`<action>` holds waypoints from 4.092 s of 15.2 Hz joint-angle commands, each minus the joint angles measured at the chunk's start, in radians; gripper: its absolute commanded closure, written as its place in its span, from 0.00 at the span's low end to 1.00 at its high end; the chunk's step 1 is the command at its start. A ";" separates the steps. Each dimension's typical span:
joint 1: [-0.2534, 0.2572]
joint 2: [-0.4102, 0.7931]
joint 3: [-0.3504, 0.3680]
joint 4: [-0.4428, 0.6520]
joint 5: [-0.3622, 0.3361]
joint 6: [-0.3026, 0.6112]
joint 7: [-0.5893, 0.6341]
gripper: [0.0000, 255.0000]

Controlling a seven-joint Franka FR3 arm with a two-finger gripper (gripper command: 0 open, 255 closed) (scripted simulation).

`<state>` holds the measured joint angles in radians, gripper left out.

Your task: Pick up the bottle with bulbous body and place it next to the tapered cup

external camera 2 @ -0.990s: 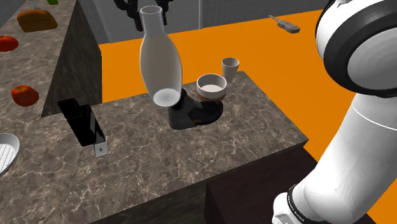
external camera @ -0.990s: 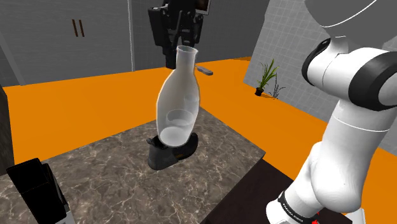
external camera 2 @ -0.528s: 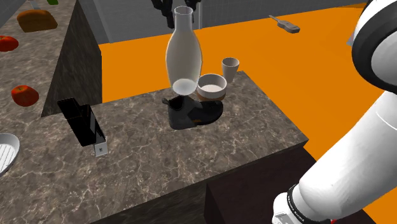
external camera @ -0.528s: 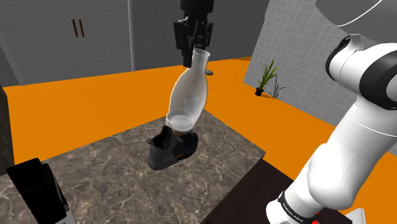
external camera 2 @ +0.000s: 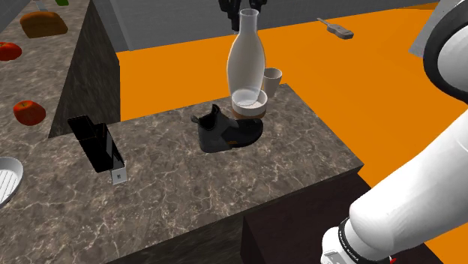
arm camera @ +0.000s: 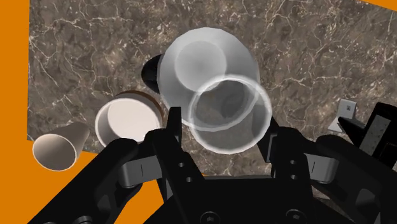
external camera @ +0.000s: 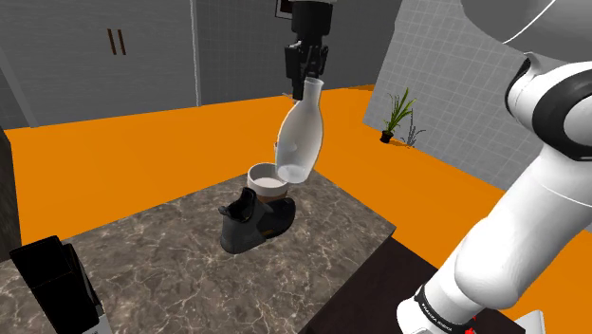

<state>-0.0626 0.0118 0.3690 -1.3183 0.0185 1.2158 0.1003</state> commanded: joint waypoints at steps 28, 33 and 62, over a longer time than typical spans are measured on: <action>-0.271 0.298 -0.229 0.142 -0.098 0.159 -0.522 1.00; -0.277 0.268 -0.229 0.029 -0.093 0.241 -0.521 1.00; -0.287 0.254 -0.233 -0.365 -0.094 0.622 -0.506 1.00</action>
<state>-0.3496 0.2647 0.1361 -1.6798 -0.0755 1.8317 -0.4059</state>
